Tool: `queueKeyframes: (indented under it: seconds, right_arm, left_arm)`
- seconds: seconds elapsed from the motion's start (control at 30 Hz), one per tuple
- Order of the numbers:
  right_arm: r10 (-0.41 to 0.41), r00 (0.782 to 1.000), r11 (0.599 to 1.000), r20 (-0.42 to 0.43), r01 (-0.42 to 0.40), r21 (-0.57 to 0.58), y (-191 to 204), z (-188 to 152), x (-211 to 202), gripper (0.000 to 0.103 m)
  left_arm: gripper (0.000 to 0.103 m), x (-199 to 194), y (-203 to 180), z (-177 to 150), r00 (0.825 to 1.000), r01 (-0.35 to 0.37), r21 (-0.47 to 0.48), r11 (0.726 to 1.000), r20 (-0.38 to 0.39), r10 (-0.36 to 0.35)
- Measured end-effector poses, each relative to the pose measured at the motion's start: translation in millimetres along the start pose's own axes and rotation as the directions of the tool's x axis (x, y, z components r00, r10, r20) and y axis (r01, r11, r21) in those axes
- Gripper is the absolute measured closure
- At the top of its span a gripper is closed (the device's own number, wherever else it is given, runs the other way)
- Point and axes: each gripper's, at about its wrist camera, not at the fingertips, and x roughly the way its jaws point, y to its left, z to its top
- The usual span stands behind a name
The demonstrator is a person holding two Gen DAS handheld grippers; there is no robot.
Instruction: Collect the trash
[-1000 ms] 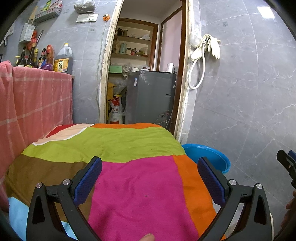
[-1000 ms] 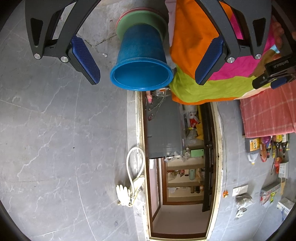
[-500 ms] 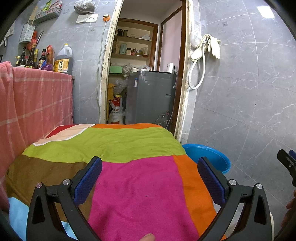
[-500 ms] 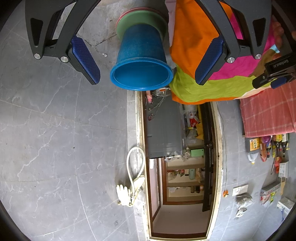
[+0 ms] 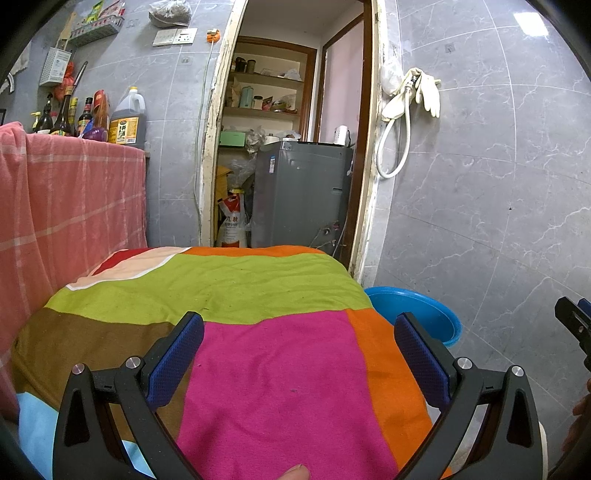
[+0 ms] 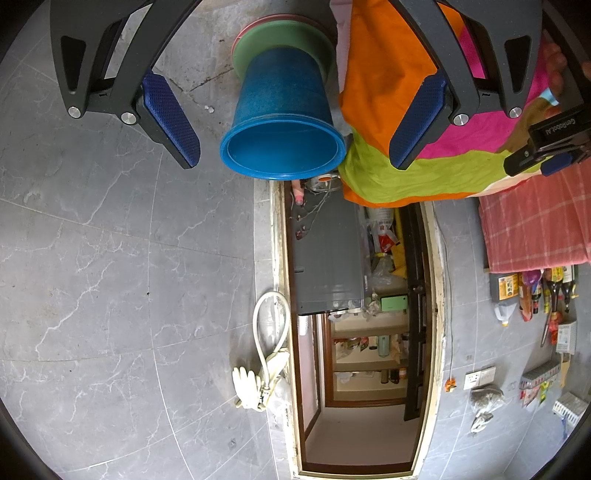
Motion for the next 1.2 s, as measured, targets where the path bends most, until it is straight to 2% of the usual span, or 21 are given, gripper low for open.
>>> queueKeyframes:
  seconds: [1.2]
  right_arm:
    - [-0.001,1.000,1.000,0.003,0.001,0.000,-0.8,0.6,0.2,0.000]
  left_arm:
    - [0.002,1.4,-6.9,-1.1,1.000,-0.021,-0.007,1.000,0.003,0.021]
